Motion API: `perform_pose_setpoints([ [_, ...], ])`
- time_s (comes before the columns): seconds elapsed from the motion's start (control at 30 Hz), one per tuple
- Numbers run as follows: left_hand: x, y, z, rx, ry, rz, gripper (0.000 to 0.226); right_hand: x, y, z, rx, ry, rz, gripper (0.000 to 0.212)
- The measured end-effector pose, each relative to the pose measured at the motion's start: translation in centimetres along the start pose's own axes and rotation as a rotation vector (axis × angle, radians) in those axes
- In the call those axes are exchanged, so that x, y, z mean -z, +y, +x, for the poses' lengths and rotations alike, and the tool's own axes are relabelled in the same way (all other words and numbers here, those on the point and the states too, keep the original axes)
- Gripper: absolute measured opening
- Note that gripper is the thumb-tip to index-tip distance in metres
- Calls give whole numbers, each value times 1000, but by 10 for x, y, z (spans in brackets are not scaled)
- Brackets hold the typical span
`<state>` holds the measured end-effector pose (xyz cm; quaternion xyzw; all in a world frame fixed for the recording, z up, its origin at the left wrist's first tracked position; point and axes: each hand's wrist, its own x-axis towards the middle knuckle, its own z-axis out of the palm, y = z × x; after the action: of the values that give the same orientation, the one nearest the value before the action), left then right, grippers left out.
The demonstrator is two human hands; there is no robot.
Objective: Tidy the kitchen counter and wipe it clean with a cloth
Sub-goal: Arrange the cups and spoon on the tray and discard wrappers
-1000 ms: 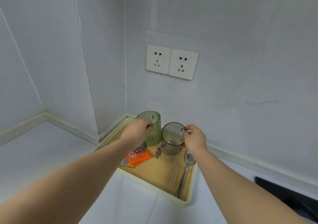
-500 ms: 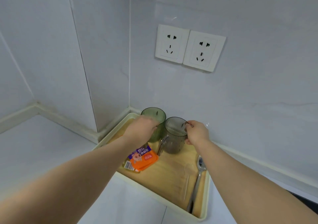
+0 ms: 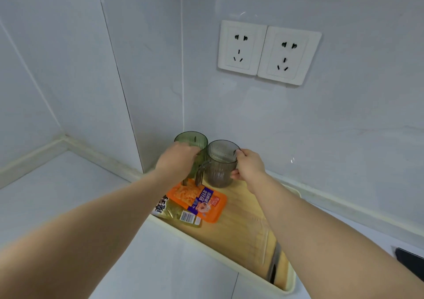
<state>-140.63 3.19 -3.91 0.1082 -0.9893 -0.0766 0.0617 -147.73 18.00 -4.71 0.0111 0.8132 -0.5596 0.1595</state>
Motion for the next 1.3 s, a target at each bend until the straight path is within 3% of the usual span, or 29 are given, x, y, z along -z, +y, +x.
perform_pose_setpoints([
  [0.23, -2, 3, -7, 16, 38, -49, 50, 0, 5, -10, -24, 12, -7, 37],
  [0.37, 10, 10, -31, 21, 164, -94, 44, 7, 19, -35, -57, 88, -35, 17],
  [0.47, 14, 17, -60, 97, 193, -162, 42, 7, 34, -58, -106, 40, -97, 20],
  [0.7, -5, -2, -103, 200, 44, -224, 34, -14, 41, -78, -141, -130, -254, 33],
  [0.93, -21, -37, -106, 265, -67, -230, 29, -39, 51, -69, -110, -109, -300, 48],
  [1.07, -30, -33, -98, 235, -134, -256, 39, -55, 62, -68, -70, -128, -324, 51],
  [1.3, -40, -23, -103, 152, -283, 14, 50, -68, 54, -83, -71, -245, -211, 39],
])
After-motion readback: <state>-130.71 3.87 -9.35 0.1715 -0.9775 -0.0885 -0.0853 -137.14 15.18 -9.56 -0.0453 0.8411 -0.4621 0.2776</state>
